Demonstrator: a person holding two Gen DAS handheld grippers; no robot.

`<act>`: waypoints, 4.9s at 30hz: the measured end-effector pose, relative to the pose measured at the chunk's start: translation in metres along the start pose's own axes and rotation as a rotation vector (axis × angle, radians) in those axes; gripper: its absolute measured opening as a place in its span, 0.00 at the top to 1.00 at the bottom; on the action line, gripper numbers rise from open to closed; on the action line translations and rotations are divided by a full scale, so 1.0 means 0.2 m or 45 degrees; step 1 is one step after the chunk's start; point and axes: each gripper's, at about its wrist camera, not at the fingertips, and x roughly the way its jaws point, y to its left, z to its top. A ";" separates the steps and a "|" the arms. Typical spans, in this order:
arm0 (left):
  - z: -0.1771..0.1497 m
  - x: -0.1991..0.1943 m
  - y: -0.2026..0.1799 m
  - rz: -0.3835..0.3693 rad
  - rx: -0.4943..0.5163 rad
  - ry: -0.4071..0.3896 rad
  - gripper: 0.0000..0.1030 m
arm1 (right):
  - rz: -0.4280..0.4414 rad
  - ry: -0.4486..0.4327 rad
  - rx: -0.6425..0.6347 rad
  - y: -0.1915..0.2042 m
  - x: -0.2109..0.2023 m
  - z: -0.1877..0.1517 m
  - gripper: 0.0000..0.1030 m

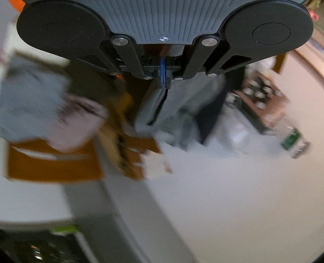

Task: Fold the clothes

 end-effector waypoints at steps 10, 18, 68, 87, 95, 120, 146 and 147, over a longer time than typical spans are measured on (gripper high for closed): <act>-0.51 -0.24 0.38 0.039 -0.061 0.165 0.96 | -0.352 0.131 -0.025 -0.45 -0.18 -0.43 0.98; -0.55 -0.29 0.37 0.038 0.166 0.100 0.93 | -0.245 0.326 -0.108 -0.37 -0.22 -0.66 0.97; -0.75 -0.33 0.34 -0.047 0.671 -0.055 0.68 | 0.844 0.208 -1.973 0.99 -0.46 -1.72 0.95; -0.89 -0.26 0.39 -0.171 0.806 -0.087 0.87 | 0.744 0.288 -1.980 1.13 -0.50 -1.51 0.96; -0.50 -0.35 0.43 0.028 0.875 -0.378 0.87 | 0.794 0.205 -1.947 1.25 -0.62 -1.58 0.96; -1.18 -0.29 0.81 0.125 0.676 0.141 0.87 | 0.875 0.639 -1.949 0.92 -0.59 -2.10 0.83; -1.24 -0.25 -0.73 -0.388 0.839 0.201 0.74 | 0.016 0.430 -0.876 -0.24 -0.18 -0.54 0.61; -1.25 -0.26 -0.76 -0.372 0.819 0.220 0.74 | 0.007 0.429 -0.837 -0.28 -0.14 -0.48 0.57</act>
